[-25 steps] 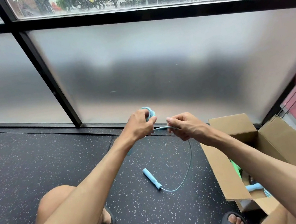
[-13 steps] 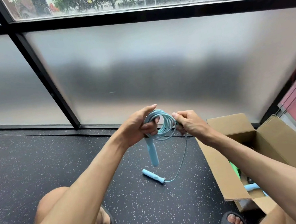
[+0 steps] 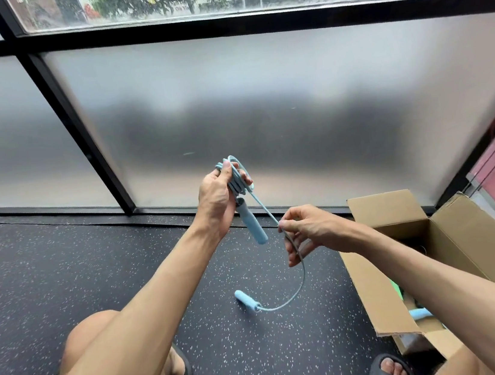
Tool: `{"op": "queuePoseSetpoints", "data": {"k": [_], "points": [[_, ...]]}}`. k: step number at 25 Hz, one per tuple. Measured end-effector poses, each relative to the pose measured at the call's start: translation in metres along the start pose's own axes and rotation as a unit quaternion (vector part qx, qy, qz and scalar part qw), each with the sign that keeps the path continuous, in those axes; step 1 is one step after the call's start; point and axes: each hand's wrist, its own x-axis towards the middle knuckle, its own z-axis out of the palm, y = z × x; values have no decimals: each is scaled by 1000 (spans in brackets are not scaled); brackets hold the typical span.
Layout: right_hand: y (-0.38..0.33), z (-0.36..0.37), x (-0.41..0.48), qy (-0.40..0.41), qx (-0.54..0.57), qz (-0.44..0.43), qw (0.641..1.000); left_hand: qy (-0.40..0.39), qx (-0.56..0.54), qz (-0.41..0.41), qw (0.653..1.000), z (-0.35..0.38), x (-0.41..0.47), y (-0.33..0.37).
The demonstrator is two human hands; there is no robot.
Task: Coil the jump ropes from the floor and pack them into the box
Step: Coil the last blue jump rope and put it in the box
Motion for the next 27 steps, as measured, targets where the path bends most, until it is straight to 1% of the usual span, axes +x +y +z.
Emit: {"op": "queuePoseSetpoints", "data": {"k": [2, 3, 5, 7, 9, 11, 12, 14, 15, 16, 18, 20, 22, 24, 26, 27], "points": [[-1, 3, -2, -34, -13, 6, 999, 50, 103, 58, 992, -4, 3, -2], [-1, 3, -3, -49, -18, 2, 999, 61, 165, 89, 980, -5, 4, -4], [-4, 5, -3, -70, -41, -23, 996, 55, 283, 145, 946, -5, 4, -9], [-8, 7, -3, -74, -64, -57, 994, 24, 383, 172, 907, -5, 2, -14], [-13, 9, -4, -62, -57, -79, 993, -33, 480, 186, 857, -5, 0, -17], [-16, 5, -5, -49, -37, -97, 993, -93, 563, 158, 806, -4, -3, -19], [-17, 2, -5, -43, -30, -106, 993, -122, 583, 116, 795, -2, -5, -19], [-18, -5, -5, -24, -24, -121, 992, -187, 555, -19, 810, 3, -10, -19], [-17, -9, -5, -8, -24, -125, 992, -207, 528, -82, 820, 5, -12, -18], [-17, -12, -6, 12, -28, -128, 991, -216, 508, -124, 825, 7, -15, -16], [-17, -17, -5, 55, -38, -137, 988, -225, 474, -155, 837, 7, -17, -14], [-16, -19, -4, 88, -51, -150, 984, -245, 407, -174, 862, 8, -18, -13], [-13, -20, -1, 117, -62, -156, 979, -260, 314, -213, 888, 8, -18, -11], [-9, -23, 5, 147, -57, -150, 976, -266, 221, -244, 906, 9, -17, -9], [-2, -28, 9, 159, -39, -128, 978, -266, 128, -246, 923, 7, -16, -3], [1, -28, 10, 150, -22, -114, 982, -259, 79, -241, 932, 6, -15, 0]]}}
